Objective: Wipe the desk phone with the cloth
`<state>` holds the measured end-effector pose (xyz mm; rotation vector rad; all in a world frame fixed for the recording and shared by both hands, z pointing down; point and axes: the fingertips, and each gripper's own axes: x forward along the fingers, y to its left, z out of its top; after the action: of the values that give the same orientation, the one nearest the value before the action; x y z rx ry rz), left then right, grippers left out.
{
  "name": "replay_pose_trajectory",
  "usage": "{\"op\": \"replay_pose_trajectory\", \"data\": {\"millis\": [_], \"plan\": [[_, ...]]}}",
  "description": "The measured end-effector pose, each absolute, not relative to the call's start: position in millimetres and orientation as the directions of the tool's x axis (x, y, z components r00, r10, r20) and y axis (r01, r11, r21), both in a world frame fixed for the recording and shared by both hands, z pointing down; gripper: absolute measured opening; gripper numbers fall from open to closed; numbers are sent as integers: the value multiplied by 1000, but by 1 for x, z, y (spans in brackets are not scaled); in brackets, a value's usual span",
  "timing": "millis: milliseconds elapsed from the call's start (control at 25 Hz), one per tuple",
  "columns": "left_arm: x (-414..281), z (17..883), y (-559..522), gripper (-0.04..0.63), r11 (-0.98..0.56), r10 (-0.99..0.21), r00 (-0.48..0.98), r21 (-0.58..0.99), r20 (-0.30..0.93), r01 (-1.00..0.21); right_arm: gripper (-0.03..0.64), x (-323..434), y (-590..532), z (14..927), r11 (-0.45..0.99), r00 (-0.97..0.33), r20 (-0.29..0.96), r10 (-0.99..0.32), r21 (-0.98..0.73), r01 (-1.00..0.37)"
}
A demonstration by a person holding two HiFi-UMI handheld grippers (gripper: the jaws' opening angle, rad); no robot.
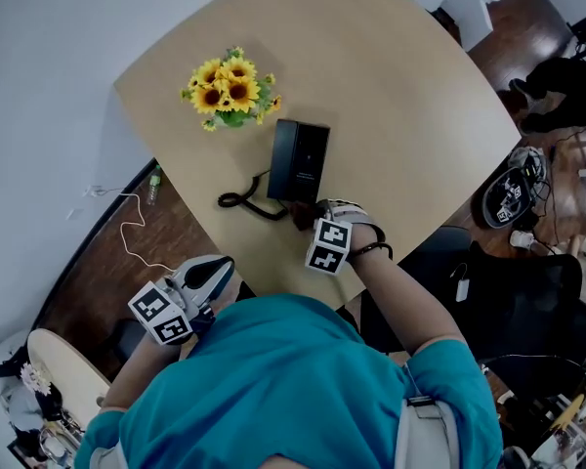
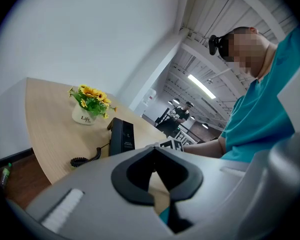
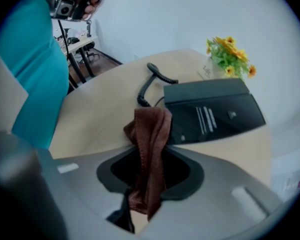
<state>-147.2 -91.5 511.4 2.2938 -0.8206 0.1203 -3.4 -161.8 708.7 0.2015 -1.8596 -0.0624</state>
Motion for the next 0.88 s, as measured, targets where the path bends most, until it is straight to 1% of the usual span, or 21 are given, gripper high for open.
{"op": "replay_pose_trajectory", "data": {"millis": [200,280,360,480,520,640,800,880], "plan": [[-147,510,-92,5,-572,-524,802,578,288,-581,114,63,-190,702,945,-201,948,-247,190,-265],[-147,509,-93,5,-576,-524,802,575,285,-581,114,81,-204,689,916,-204,934,-293,213,-339],[-147,508,-94,5,-579,-525,802,571,285,-582,113,85,-212,671,889,-269,908,-322,192,-416],[-145,504,-94,5,-583,-524,803,568,283,-580,114,75,-213,651,842,-422,840,-341,73,-535],[-144,503,-93,5,-585,-522,805,567,283,-579,114,72,-214,647,827,-453,818,-355,49,-560],[-138,501,-92,5,-595,-514,809,562,284,-575,114,63,-233,639,809,-475,779,-409,70,-583],[-127,495,-89,5,-614,-507,813,543,285,-573,114,46,-279,616,816,-482,736,-476,164,-555],[-124,488,-87,5,-619,-514,811,532,281,-577,114,43,-291,596,811,-501,705,-501,181,-556]]}}
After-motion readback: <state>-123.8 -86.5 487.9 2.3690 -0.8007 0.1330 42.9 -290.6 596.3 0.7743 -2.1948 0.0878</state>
